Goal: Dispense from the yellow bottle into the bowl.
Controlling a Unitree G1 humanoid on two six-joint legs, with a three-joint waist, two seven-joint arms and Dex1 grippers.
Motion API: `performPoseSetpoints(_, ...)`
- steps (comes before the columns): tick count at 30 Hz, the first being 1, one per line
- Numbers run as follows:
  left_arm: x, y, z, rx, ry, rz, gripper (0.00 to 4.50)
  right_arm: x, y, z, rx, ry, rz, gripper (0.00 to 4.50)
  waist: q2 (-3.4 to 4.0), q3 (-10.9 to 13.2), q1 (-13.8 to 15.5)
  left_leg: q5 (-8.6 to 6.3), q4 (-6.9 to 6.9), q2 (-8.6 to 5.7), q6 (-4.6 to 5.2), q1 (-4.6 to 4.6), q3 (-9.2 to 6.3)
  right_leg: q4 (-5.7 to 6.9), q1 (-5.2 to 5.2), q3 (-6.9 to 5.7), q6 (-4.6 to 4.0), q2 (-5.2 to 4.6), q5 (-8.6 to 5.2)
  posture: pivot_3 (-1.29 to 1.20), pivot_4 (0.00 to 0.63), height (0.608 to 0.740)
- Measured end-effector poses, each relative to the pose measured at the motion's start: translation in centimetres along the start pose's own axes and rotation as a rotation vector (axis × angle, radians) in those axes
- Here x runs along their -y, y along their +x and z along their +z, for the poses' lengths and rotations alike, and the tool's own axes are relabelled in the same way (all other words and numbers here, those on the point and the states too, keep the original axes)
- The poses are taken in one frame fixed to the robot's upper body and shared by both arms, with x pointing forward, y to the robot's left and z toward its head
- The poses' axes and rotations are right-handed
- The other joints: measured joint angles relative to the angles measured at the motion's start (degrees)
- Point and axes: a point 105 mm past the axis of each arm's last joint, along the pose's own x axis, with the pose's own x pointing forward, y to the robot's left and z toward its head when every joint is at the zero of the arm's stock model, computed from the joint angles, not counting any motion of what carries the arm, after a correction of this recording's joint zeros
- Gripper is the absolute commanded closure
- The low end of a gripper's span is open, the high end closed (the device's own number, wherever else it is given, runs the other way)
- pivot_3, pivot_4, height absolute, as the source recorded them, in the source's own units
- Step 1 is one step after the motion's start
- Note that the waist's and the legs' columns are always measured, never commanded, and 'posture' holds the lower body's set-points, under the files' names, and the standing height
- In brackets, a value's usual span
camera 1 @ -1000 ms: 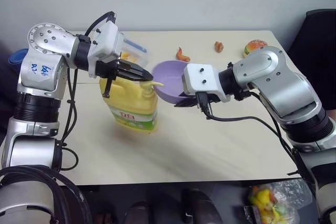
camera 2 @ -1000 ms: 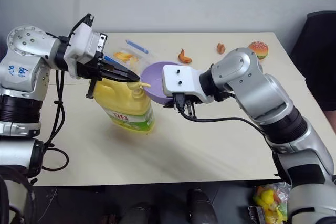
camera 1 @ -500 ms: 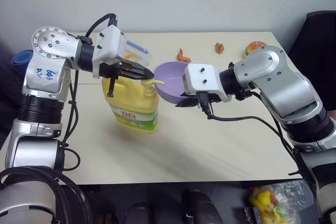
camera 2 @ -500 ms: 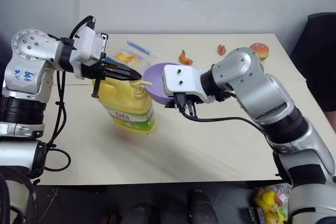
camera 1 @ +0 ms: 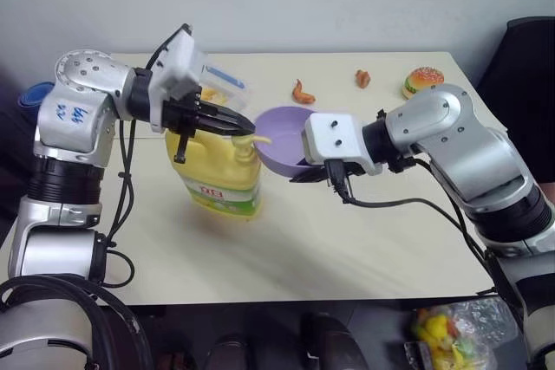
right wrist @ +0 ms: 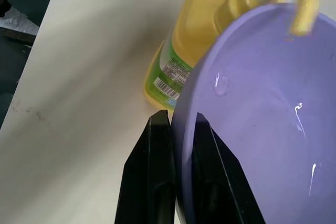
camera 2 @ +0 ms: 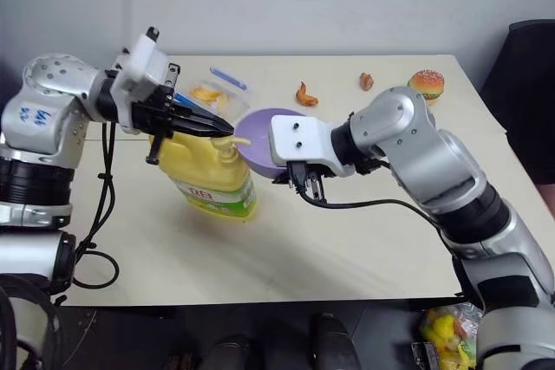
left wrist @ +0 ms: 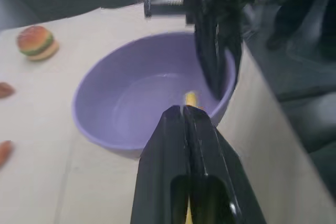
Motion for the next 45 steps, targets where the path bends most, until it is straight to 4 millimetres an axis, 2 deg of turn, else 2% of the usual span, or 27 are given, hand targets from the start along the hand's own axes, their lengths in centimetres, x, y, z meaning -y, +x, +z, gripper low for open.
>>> performPoseSetpoints(3,0.5,-1.6,2.8,0.069,-0.056,-0.007,2.75,-1.3,0.5,-1.5,-0.007,0.037,0.005,4.5,-0.19,0.1,-0.1,0.0,-0.05,0.02,0.0,-0.08,-0.03,-0.13,-0.05,-0.04,0.0,-0.01,0.0,0.0,0.15,0.74)
performPoseSetpoints(5,0.9,-3.2,5.3,0.102,-0.026,0.017,2.18,-2.4,1.0,-2.9,-0.019,0.077,0.004,4.5,-0.2,0.2,-0.1,0.0,-0.12,0.0,0.0,-0.08,-0.04,-0.24,-0.05,-0.06,0.0,-0.03,0.0,0.0,0.15,0.74)
performPoseSetpoints(7,1.6,-4.5,6.9,0.117,0.001,0.039,1.6,-3.4,1.6,-4.1,-0.024,0.123,-0.005,4.5,-0.2,0.2,0.0,0.0,-0.1,-0.01,0.0,-0.06,-0.04,-0.25,0.0,-0.07,0.0,-0.05,0.0,0.0,0.15,0.74)
performPoseSetpoints(13,3.2,-5.6,7.0,0.078,-0.048,0.042,0.03,-5.1,2.7,-6.7,-0.038,0.18,-0.073,4.5,-0.24,0.2,0.0,0.0,0.06,0.0,0.0,-0.06,-0.11,-0.13,0.05,-0.08,0.01,-0.05,0.0,0.0,0.15,0.74)
performPoseSetpoints(15,4.3,-6.6,6.8,0.03,-0.061,0.066,0.03,-5.6,3.4,-8.3,-0.052,0.214,-0.128,4.5,-0.24,0.2,0.0,0.0,-0.02,0.0,0.0,-0.05,-0.09,-0.19,0.04,-0.05,0.0,-0.05,0.0,0.0,0.15,0.74)
performPoseSetpoints(18,5.5,-6.9,5.2,-0.062,-0.083,0.08,0.03,-6.1,4.4,-11.5,-0.102,0.277,-0.209,4.5,-0.25,0.2,0.0,0.01,-0.05,0.0,-0.01,0.0,-0.01,-0.17,0.03,0.04,0.0,-0.04,-0.01,0.0,0.15,0.74)
performPoseSetpoints(21,6.1,-6.7,4.2,-0.108,-0.086,0.071,0.03,-5.7,4.8,-13.0,-0.128,0.257,-0.269,4.5,-0.31,0.3,0.0,0.01,0.0,-0.01,-0.01,0.0,0.0,-0.13,0.04,0.06,0.0,-0.02,-0.01,0.0,0.15,0.74)
performPoseSetpoints(24,6.4,-6.8,4.0,-0.116,-0.084,0.064,0.03,-5.8,5.3,-14.2,-0.144,0.245,-0.309,4.5,-0.33,0.3,0.1,0.01,-0.01,-0.03,-0.01,0.0,-0.01,-0.16,0.06,0.06,0.0,0.0,-0.01,0.0,0.15,0.74)
performPoseSetpoints(25,6.5,-6.9,4.0,-0.114,-0.082,0.066,0.0,-6.1,5.5,-14.6,-0.147,0.244,-0.309,3.86,-0.33,0.3,0.1,0.01,-0.03,-0.03,-0.01,0.0,-0.01,-0.19,0.06,0.06,0.0,0.02,-0.01,0.0,0.15,0.74)
performPoseSetpoints(28,6.7,-6.9,4.2,-0.105,-0.075,0.059,0.0,-6.5,5.6,-15.1,-0.157,0.239,-0.307,3.0,-0.33,0.3,0.0,0.01,-0.03,-0.01,-0.01,0.01,0.0,-0.2,0.06,0.07,0.0,0.04,-0.01,0.0,0.15,0.74)
performPoseSetpoints(31,6.9,-6.9,4.1,-0.108,-0.077,0.053,0.0,-7.2,5.2,-15.2,-0.151,0.283,-0.288,1.92,-0.31,0.3,0.1,0.01,-0.03,0.0,-0.01,0.01,0.0,-0.19,0.06,0.08,0.0,0.05,-0.01,0.0,0.15,0.74)
performPoseSetpoints(33,7.0,-6.9,3.5,-0.113,-0.093,0.051,0.0,-7.4,4.0,-14.9,-0.146,0.312,-0.285,1.22,-0.3,0.3,0.1,0.01,-0.02,0.0,-0.01,0.01,-0.01,-0.18,0.06,0.09,0.0,0.04,-0.01,0.0,0.15,0.74)
performPoseSetpoints(36,7.2,-7.1,2.5,-0.118,-0.13,0.056,0.0,-6.4,0.0,-13.2,-0.105,0.374,-0.325,0.19,-0.31,0.3,0.2,0.01,0.0,0.02,-0.01,0.0,-0.03,-0.19,0.08,0.08,0.0,0.04,0.0,0.0,0.15,0.74)
performPoseSetpoints(37,7.3,-7.2,2.2,-0.122,-0.136,0.064,0.0,-5.9,-1.2,-12.5,-0.08,0.393,-0.343,0.06,-0.31,0.3,0.3,0.0,-0.01,0.02,-0.01,0.02,-0.03,-0.19,0.1,0.08,0.0,0.05,0.0,0.0,0.15,0.74)
performPoseSetpoints(40,7.8,-8.5,0.6,-0.187,-0.168,0.123,0.0,-5.7,-6.9,-9.9,-0.006,0.481,-0.328,0.06,-0.23,0.3,0.3,0.0,-0.14,0.02,0.01,0.04,-0.01,-0.29,0.1,0.07,0.0,0.06,0.0,0.0,0.15,0.74)
performPoseSetpoints(43,8.3,-10.7,-1.2,-0.248,-0.23,0.222,0.0,-6.6,-12.6,-9.0,-0.035,0.541,-0.323,0.06,-0.26,0.4,0.7,-0.03,-0.25,0.01,0.05,0.08,0.03,-0.46,0.14,0.05,-0.01,0.17,-0.01,0.0,0.15,0.74)
performPoseSetpoints(45,8.5,-12.0,-1.5,-0.252,-0.246,0.28,0.0,-7.0,-14.7,-8.9,-0.036,0.578,-0.336,0.06,-0.39,0.4,0.8,-0.03,-0.24,0.02,0.06,0.14,0.06,-0.62,0.18,0.09,-0.01,0.19,-0.01,0.0,0.15,0.74)
